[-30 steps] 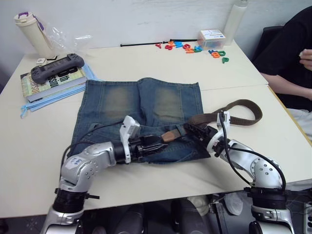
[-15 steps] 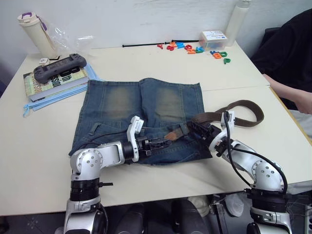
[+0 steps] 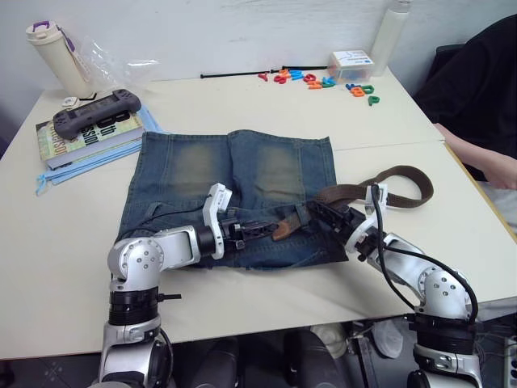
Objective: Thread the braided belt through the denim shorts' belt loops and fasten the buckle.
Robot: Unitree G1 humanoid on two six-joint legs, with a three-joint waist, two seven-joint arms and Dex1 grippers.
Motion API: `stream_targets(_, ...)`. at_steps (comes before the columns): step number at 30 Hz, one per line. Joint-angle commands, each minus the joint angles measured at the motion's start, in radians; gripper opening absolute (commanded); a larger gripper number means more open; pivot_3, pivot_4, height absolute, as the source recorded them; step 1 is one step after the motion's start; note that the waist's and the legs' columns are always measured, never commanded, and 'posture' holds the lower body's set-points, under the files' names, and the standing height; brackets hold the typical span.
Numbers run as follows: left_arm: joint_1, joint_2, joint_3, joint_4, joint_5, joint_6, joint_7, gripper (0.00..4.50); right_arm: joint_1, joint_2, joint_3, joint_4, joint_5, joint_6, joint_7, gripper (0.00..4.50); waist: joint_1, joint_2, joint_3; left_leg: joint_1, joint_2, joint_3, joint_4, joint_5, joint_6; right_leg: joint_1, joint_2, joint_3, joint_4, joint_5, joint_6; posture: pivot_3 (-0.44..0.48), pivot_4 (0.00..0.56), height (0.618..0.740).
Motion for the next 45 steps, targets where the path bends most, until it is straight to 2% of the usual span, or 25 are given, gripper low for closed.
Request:
stream_targets(1,0.007,0.015,-0.006,-0.015,-0.007,-0.022,-0.032,3.01,-0.012,-0.003,-0.02,0.011,0.028,0.011,0.026,0.0,0.001,0.0,0.0,0.0,0.0,0.0,0.0,0.0,0.0,0.0,0.0,0.0,0.0,0.0,0.0,0.0,0.15,0.659)
stream_targets(11,-0.002,-0.057,-0.104,0.017,0.042,-0.082,-0.029,3.01,-0.034,0.021,0.001,-0.011,0.035,0.024,0.007,0.0,0.003,0.0,0.0,-0.001,0.0,0.0,0.0,0.0,0.0,0.0,0.0,0.0,-0.001,0.0,0.0,0.0,0.15,0.659)
stream_targets(19,-0.012,-0.064,-0.089,0.01,0.024,-0.067,-0.041,3.01,-0.018,0.025,-0.006,-0.024,0.041,0.021,-0.009,0.0,0.002,0.0,0.0,-0.001,0.0,0.0,0.0,0.0,0.0,0.0,0.0,0.0,-0.001,0.0,0.0,0.0,0.15,0.659)
stream_targets(22,-0.007,-0.049,-0.097,0.005,0.036,-0.076,-0.053,2.19,-0.016,0.027,-0.006,-0.028,0.041,0.018,-0.012,0.0,0.001,0.0,0.0,-0.001,0.0,0.0,0.0,0.0,0.0,0.0,0.0,0.0,-0.001,0.0,0.0,0.0,0.15,0.659)
stream_targets(25,-0.03,-0.054,-0.064,0.019,0.038,-0.122,-0.054,2.19,-0.009,0.026,-0.005,-0.038,0.038,0.019,-0.005,0.0,0.001,0.0,0.0,-0.001,0.0,0.0,0.0,0.0,0.0,0.0,0.0,0.0,-0.001,0.0,0.0,0.0,0.15,0.659)
stream_targets(31,-0.043,0.043,-0.134,-0.007,0.101,-0.229,-0.158,2.19,0.001,0.015,0.002,-0.052,0.037,0.029,0.019,0.0,0.0,0.0,0.0,0.0,0.0,0.0,-0.001,0.0,0.0,0.0,0.0,0.0,-0.001,0.0,0.0,0.0,0.15,0.659)
stream_targets(36,-0.03,0.144,-0.267,-0.026,0.192,-0.341,-0.293,2.19,-0.001,-0.001,0.005,-0.05,0.031,0.043,0.048,0.0,0.002,0.0,0.0,-0.001,0.0,0.0,-0.001,0.0,0.0,0.0,0.0,0.0,-0.002,0.0,0.0,0.0,0.15,0.659)
stream_targets(45,-0.064,0.156,-0.357,0.082,0.303,-0.468,-0.396,2.19,-0.008,-0.01,0.017,-0.084,0.038,0.063,0.06,0.0,0.001,0.0,0.0,-0.001,0.0,0.0,-0.001,0.0,0.001,0.0,0.0,0.0,-0.002,0.0,0.0,0.0,0.15,0.659)
